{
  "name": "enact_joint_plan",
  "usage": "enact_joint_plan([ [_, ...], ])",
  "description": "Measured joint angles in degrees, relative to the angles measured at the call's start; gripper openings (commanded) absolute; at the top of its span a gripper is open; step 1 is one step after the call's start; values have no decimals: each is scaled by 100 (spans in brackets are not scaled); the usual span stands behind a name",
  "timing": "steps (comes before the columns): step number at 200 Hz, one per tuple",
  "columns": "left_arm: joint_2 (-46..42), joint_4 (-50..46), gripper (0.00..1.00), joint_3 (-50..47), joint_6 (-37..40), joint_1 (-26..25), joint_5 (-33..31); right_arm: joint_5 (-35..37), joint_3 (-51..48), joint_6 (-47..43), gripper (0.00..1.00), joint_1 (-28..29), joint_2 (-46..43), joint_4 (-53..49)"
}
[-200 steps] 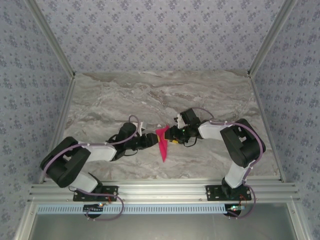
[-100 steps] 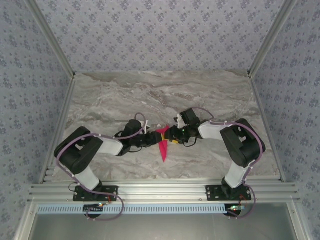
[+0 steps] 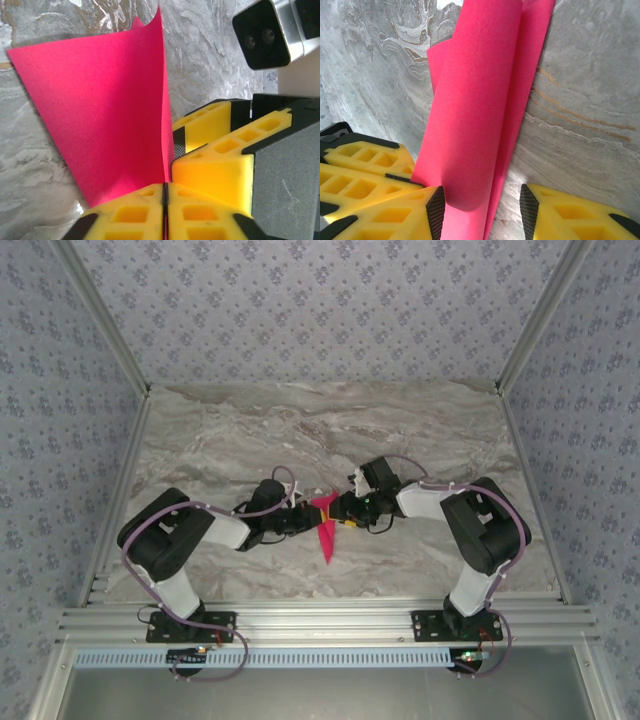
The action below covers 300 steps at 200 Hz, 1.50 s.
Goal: Fold a paper plane with a square sheet of paper (fold left side to right side)
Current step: Fold the wing for the fifth time at the center of the table.
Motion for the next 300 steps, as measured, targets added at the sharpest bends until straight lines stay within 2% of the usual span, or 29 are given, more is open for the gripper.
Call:
enact_joint_plan([
  [49, 0, -17, 0, 9, 98, 7, -13, 0, -2, -15, 55, -107, -142, -7],
  [96, 0, -68, 0, 9, 162, 44, -11, -153, 0, 236, 74, -514, -358, 313],
  [109, 0, -70, 0, 9, 164, 44, -9, -162, 39, 352, 76, -535, -345, 374],
  [195, -7, -94, 0, 9, 164, 44, -11, -87, 973, 627, 74, -387, 431, 315],
  [300, -83, -181, 0, 9, 205, 44, -13, 111, 1102, 584, 73, -278, 608, -127],
])
